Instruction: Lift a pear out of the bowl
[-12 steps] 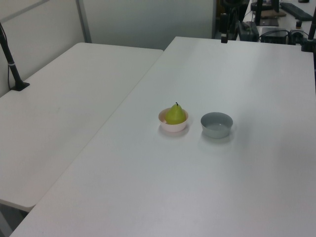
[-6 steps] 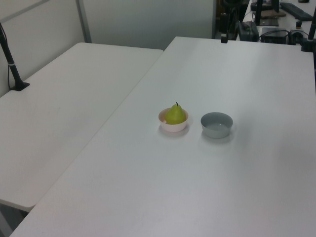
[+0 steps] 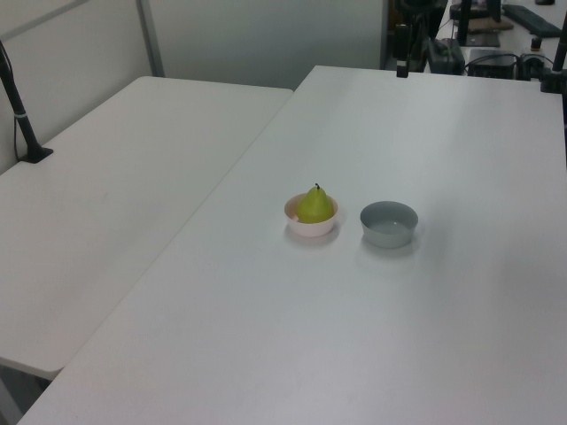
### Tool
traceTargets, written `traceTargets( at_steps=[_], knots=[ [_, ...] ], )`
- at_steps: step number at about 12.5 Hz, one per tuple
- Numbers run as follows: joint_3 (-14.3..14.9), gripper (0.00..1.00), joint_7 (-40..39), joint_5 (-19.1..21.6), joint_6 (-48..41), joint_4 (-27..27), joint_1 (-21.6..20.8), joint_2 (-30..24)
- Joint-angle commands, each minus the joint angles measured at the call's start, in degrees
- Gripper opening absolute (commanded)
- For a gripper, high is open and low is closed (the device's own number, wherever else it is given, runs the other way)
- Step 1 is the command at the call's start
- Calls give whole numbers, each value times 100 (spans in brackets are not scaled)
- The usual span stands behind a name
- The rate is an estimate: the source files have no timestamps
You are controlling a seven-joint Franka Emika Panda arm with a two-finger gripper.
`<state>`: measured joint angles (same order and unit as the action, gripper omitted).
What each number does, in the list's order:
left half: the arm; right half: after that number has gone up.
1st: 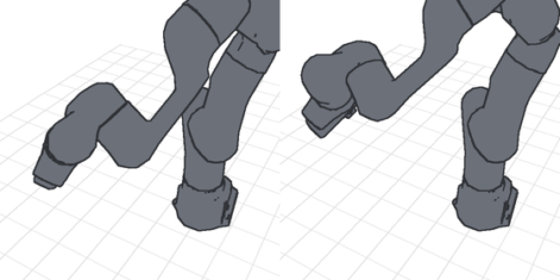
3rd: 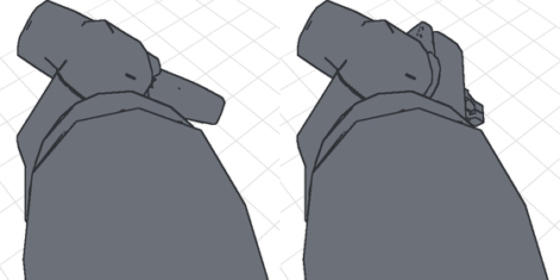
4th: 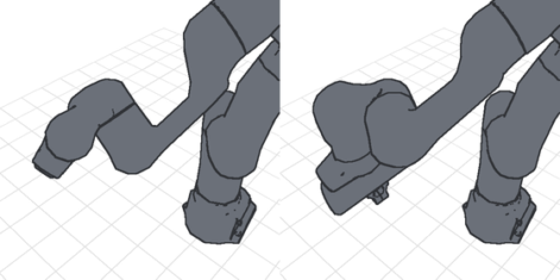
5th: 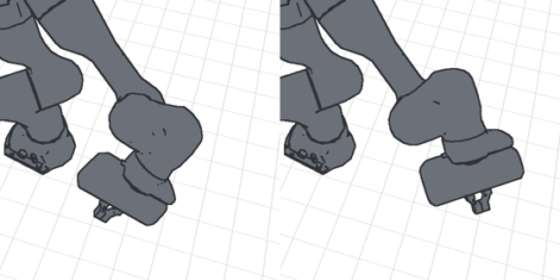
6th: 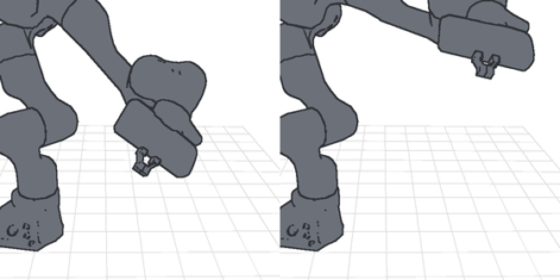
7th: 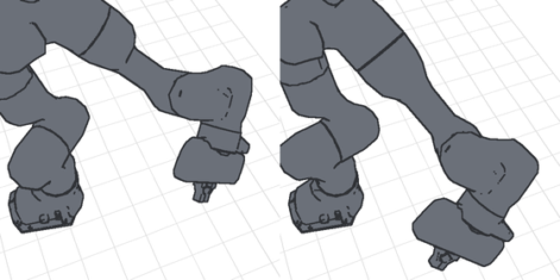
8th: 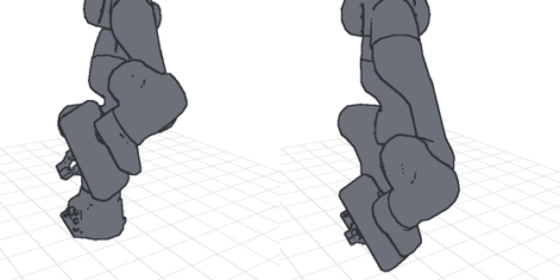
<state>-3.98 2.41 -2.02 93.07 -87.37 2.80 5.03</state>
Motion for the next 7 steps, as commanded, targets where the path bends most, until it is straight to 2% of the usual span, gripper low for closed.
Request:
traceTargets(
  at_steps=[1, 7],
  knots=[
    [-6, 100, -56, -9, -26, -149, -69, -143],
    [-15, 100, -100, 9, 378, -114, -411, 50]
  ],
)
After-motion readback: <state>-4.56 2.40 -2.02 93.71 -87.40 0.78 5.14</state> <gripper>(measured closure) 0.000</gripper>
